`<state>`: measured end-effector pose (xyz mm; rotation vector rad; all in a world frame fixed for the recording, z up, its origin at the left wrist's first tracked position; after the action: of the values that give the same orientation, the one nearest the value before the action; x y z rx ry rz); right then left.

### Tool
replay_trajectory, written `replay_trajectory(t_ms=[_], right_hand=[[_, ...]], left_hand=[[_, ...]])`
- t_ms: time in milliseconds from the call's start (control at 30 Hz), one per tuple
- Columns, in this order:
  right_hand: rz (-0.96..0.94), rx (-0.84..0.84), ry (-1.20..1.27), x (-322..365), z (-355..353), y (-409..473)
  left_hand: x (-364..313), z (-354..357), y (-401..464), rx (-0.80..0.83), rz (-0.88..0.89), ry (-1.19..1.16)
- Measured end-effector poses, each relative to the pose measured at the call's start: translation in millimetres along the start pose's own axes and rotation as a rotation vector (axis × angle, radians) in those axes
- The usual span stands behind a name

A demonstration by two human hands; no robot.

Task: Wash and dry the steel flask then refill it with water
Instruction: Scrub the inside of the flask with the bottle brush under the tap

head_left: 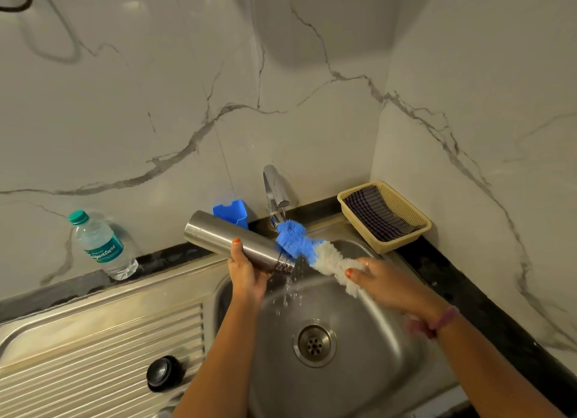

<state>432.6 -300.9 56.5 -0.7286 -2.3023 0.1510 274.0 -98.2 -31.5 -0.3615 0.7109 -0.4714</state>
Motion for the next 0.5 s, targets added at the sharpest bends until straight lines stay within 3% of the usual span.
replay_trajectory(t_ms=[267,500], right_hand=[[0.042,-0.035,0.031,-9,15,4],[-0.003,-0.082,0.197,-16,15,-11]], left_hand=[[19,10,-4,0.027,-0.083,-0.027],[19,12,8,0.050,-0.080,0.004]])
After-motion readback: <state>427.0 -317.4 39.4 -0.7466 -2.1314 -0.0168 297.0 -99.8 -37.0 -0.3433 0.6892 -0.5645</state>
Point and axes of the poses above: each hand's wrist, its own y-axis towards the middle knuckle, its own z-axis out of the palm, x = y × z, the point moved 5 cm from there along y, towards the middle knuckle, and after that the axes turned 7 degrees about -y, right-handed, at the moved point
